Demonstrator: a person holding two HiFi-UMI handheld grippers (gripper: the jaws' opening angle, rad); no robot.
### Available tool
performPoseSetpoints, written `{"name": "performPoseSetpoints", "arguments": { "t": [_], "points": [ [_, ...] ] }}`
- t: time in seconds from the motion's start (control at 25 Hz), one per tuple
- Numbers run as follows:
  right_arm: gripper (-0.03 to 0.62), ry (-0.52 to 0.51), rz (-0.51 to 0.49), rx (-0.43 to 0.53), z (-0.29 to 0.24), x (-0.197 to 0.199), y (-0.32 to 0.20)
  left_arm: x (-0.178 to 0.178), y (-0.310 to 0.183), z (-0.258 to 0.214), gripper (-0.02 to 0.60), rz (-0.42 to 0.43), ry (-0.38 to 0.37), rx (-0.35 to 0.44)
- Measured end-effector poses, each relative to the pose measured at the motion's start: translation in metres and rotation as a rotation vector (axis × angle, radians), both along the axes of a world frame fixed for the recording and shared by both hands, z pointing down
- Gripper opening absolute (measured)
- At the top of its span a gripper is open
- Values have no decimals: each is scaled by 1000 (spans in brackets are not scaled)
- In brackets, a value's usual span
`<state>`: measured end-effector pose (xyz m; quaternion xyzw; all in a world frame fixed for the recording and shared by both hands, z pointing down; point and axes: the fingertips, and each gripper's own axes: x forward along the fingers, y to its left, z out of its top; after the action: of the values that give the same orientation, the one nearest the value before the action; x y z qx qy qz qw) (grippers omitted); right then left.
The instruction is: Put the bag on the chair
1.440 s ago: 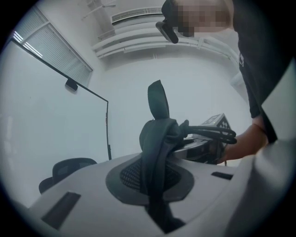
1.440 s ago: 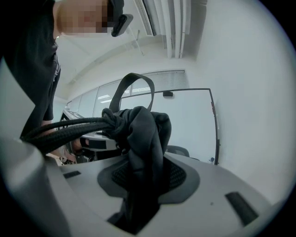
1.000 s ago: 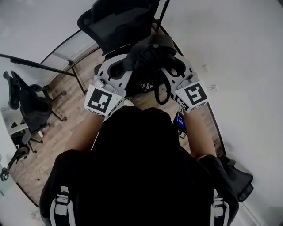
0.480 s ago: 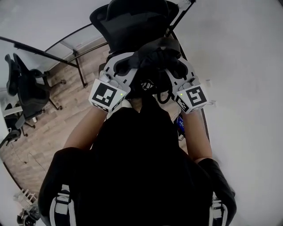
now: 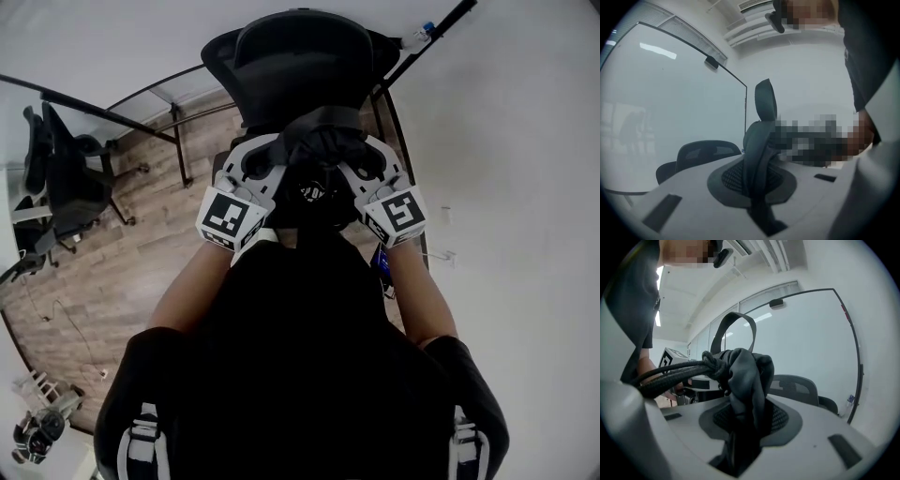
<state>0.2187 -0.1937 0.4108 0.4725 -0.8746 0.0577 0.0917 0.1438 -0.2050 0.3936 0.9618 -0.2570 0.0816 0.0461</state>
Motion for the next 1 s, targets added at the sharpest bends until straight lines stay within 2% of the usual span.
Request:
{"name": "performPoseSetpoints", "arguments": {
  "t": [0.2, 0.36, 0.56, 1.0],
  "points": [
    [132, -4, -50, -21, 24, 14, -30, 14, -27, 23, 30, -71, 26, -36],
    [132, -1, -75, -50, 49, 20, -56, 21, -48, 47, 29, -76, 42, -65],
    [132, 12, -110, -121, 97, 28, -82, 29, -76, 94, 29, -89, -6, -107],
    [132, 20, -130, -302, 213, 44, -133, 49, -128, 211, 30, -115, -44, -294]
  ]
}}
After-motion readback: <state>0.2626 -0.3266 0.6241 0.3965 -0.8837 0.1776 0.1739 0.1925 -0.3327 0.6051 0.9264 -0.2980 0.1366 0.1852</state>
